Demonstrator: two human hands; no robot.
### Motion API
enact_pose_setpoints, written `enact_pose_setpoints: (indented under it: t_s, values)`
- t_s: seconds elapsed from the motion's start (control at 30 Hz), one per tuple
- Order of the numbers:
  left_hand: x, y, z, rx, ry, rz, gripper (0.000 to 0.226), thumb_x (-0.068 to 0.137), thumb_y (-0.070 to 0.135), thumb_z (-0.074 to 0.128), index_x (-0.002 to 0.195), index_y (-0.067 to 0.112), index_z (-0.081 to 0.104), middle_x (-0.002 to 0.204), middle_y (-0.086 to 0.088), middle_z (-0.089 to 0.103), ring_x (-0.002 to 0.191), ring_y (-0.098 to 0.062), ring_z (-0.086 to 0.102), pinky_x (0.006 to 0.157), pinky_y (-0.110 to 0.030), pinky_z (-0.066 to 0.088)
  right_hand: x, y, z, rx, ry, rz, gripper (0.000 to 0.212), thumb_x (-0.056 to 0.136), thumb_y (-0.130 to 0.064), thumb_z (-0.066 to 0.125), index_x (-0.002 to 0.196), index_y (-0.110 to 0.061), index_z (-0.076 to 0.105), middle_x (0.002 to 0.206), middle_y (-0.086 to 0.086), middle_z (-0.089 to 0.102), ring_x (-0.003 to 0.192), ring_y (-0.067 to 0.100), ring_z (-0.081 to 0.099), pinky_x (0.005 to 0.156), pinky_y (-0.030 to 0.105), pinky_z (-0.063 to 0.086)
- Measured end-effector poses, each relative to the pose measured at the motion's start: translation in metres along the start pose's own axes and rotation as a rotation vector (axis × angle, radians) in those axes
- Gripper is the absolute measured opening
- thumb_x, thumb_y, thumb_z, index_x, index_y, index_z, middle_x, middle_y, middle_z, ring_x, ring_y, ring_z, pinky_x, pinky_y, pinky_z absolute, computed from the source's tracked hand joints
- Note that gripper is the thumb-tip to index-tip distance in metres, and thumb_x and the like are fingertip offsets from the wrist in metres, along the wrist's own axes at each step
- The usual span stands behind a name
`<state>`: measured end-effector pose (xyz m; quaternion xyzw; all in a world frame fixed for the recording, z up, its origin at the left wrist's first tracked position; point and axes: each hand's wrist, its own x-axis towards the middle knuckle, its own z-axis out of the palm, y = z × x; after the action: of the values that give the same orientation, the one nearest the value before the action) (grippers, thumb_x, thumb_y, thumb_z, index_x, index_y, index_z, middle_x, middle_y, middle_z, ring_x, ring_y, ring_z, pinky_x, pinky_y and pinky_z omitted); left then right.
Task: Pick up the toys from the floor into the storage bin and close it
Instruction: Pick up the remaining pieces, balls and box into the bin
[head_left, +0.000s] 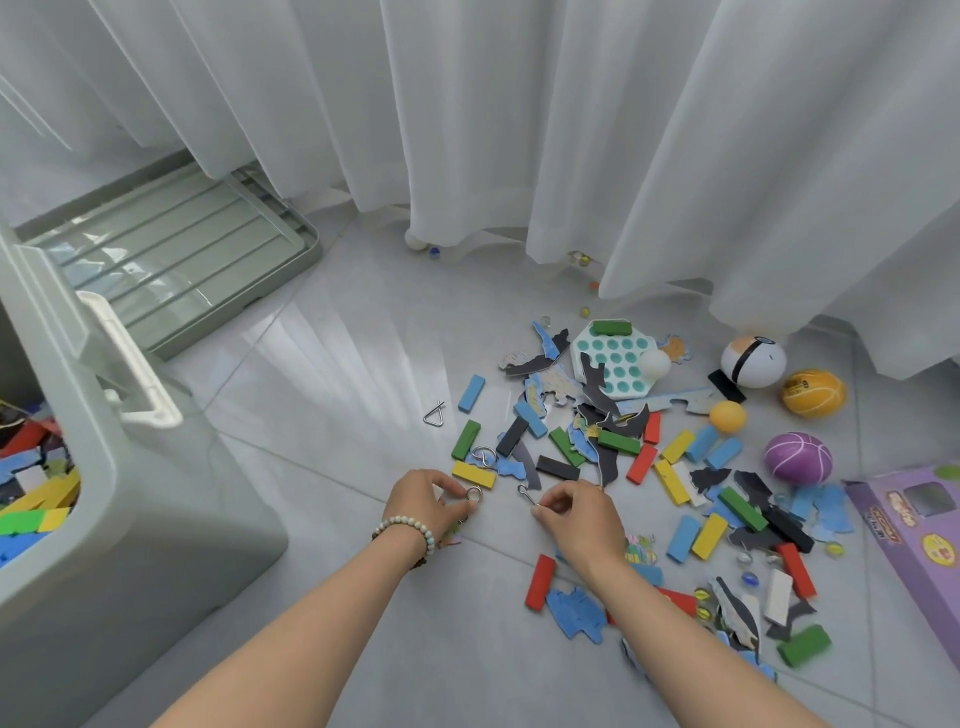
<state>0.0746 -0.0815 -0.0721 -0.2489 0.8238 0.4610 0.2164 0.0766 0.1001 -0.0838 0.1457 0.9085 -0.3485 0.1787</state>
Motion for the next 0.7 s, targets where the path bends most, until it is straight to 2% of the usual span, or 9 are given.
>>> enact_pose_setpoints:
  t_s: [0.07,0.13,0.23,0.33,0.4,0.47,0.57,0.63,0.7]
  values:
    - [0.003,-0.002,0.001,-0.04,-0.044,-0.036,0.016,0.077,0.018,0.076,0.079,0.005,0.067,0.094,-0.011,0.06,0.067,-0.014,0.062,0.039,-0.018,0.05,0.001,0.001,-0.001,0.001,-0.004,-0.007,0.007,0.082,-0.025,0.068,0.078,-0.023,0.063,0.081,-0.01,0.06,0.075,0.006,0.054,0.067,0.024,0.046]
    - [0.003,-0.002,0.0,0.028,-0.075,-0.037,0.017,0.081,0.023,0.072,0.074,0.01,0.063,0.091,-0.009,0.059,0.055,-0.018,0.063,0.042,-0.023,0.053,0.001,0.003,-0.001,-0.047,-0.02,-0.021,0.008,0.083,-0.028,0.067,0.078,-0.022,0.063,0.083,-0.01,0.058,0.075,0.007,0.053,0.066,0.024,0.045]
    - [0.002,-0.001,0.001,0.098,-0.105,-0.022,0.026,0.086,0.033,0.064,0.069,0.015,0.056,0.083,-0.007,0.06,0.056,-0.019,0.058,0.058,-0.037,0.06,0.002,0.003,-0.001,-0.153,-0.047,-0.064,0.012,0.085,-0.032,0.065,0.079,-0.022,0.062,0.087,-0.01,0.053,0.078,0.009,0.052,0.065,0.023,0.04]
    - [-0.002,0.006,0.006,-0.068,-0.113,-0.033,0.03,0.091,0.036,0.055,0.07,0.016,0.052,0.071,-0.003,0.051,0.057,-0.016,0.045,0.049,-0.029,0.053,0.004,0.005,-0.002,0.02,-0.066,-0.011,0.011,0.084,-0.028,0.067,0.077,-0.02,0.065,0.078,-0.008,0.058,0.073,0.01,0.053,0.064,0.021,0.043]
    - [-0.002,0.013,0.005,-0.301,-0.134,-0.088,0.032,0.096,0.035,0.047,0.073,0.012,0.048,0.063,-0.003,0.039,0.051,-0.014,0.034,0.046,-0.02,0.038,0.004,0.002,-0.007,0.254,-0.079,0.041,0.011,0.082,-0.025,0.07,0.075,-0.016,0.068,0.071,-0.007,0.06,0.07,0.011,0.053,0.06,0.016,0.042]
    - [-0.001,0.019,0.001,-0.528,-0.171,-0.164,0.028,0.099,0.025,0.041,0.077,0.008,0.047,0.064,-0.004,0.04,0.045,-0.012,0.033,0.041,-0.018,0.03,0.003,-0.007,-0.016,0.447,-0.079,0.07,0.013,0.082,-0.023,0.071,0.075,-0.012,0.07,0.066,-0.006,0.058,0.064,0.009,0.05,0.054,0.01,0.039]
    - [0.003,0.021,-0.006,-0.766,-0.25,-0.224,0.024,0.098,0.012,0.039,0.076,0.007,0.046,0.069,-0.005,0.045,0.042,-0.009,0.038,0.038,-0.015,0.03,0.0,-0.024,-0.032,0.629,-0.117,0.07,0.016,0.084,-0.021,0.068,0.077,-0.007,0.069,0.06,-0.009,0.055,0.046,-0.002,0.048,0.045,0.004,0.037]
    - [0.003,0.021,-0.01,-0.906,-0.306,-0.273,0.019,0.097,0.006,0.037,0.08,0.005,0.047,0.068,-0.004,0.045,0.041,-0.007,0.041,0.036,-0.013,0.033,0.001,-0.034,-0.036,0.67,-0.141,0.055,0.016,0.085,-0.022,0.067,0.081,-0.006,0.069,0.063,-0.005,0.056,0.049,-0.003,0.049,0.047,0.002,0.037]
    - [0.002,0.021,-0.013,-1.008,-0.354,-0.314,0.017,0.096,0.003,0.036,0.094,0.002,0.052,0.067,-0.003,0.047,0.041,-0.007,0.044,0.037,-0.013,0.038,0.002,-0.043,-0.035,0.683,-0.149,0.045,0.017,0.085,-0.025,0.068,0.082,-0.008,0.069,0.066,-0.002,0.055,0.057,0.004,0.047,0.049,0.005,0.039]
